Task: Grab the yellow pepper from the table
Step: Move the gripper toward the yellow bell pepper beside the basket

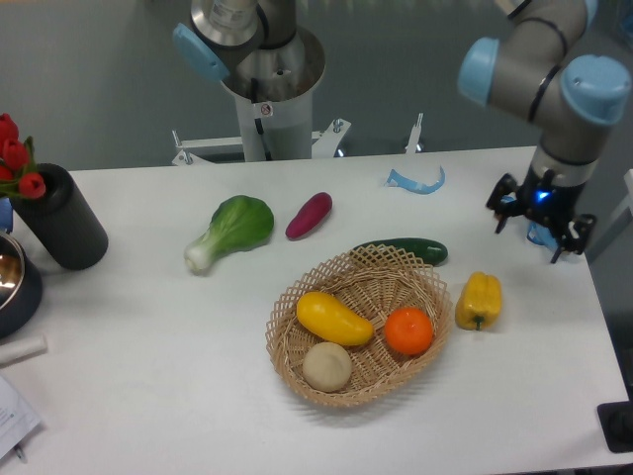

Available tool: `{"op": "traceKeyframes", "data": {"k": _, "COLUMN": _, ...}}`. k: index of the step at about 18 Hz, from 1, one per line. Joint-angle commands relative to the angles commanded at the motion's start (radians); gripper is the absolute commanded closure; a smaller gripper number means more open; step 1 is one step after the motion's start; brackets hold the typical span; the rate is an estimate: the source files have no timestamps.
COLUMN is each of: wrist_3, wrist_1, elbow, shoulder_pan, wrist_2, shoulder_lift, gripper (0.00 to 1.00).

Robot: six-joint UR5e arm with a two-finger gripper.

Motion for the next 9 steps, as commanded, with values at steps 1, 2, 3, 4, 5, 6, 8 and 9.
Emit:
{"op": "traceKeyframes", "data": {"k": 1, "wrist_3": -0.026, "wrist_1": -0.003, "elbow": 0.004, "shoulder_pan": -0.002, "wrist_2": 0.008, "shoulder_lift": -0.002, "gripper": 0.0}}
{"op": "traceKeyframes", "data": {"k": 2, "wrist_3": -0.069, "wrist_1": -0.003, "elbow": 0.005, "shoulder_pan": -0.005, "wrist_2": 0.012, "shoulder_lift": -0.005, "gripper": 0.0}}
{"op": "traceKeyframes", "data": {"k": 3, "wrist_3": -0.134, "wrist_1": -0.001, "elbow": 0.011, "shoulder_pan": -0.005, "wrist_2": 0.012, "shoulder_lift": -0.017, "gripper": 0.0}}
{"op": "traceKeyframes", "data": {"k": 4, "wrist_3": -0.196, "wrist_1": 0.009, "elbow": 0.012, "shoulder_pan": -0.002, "wrist_2": 0.011, "shoulder_lift": -0.026, "gripper": 0.0}}
{"op": "traceKeyframes", "data": {"k": 5, "wrist_3": -0.227, "wrist_1": 0.021, "elbow": 0.0, "shoulder_pan": 0.001, "wrist_2": 0.008, "shoulder_lift": -0.026, "gripper": 0.0}}
{"op": "traceKeyframes", "data": {"k": 6, "wrist_3": -0.241, "wrist_1": 0.035, "elbow": -0.006, "shoulder_pan": -0.002, "wrist_2": 0.011, "shoulder_lift": -0.029, "gripper": 0.0}}
{"op": "traceKeyframes", "data": {"k": 8, "wrist_3": -0.304, "wrist_1": 0.064, "elbow": -0.011, "shoulder_pan": -0.008, "wrist_2": 0.011, "shoulder_lift": -0.058, "gripper": 0.0}}
{"op": "traceKeyframes", "data": {"k": 9, "wrist_3": -0.324, "wrist_1": 0.072, "elbow": -0.011, "shoulder_pan": -0.021, "wrist_2": 0.011, "shoulder_lift": -0.07, "gripper": 0.0}}
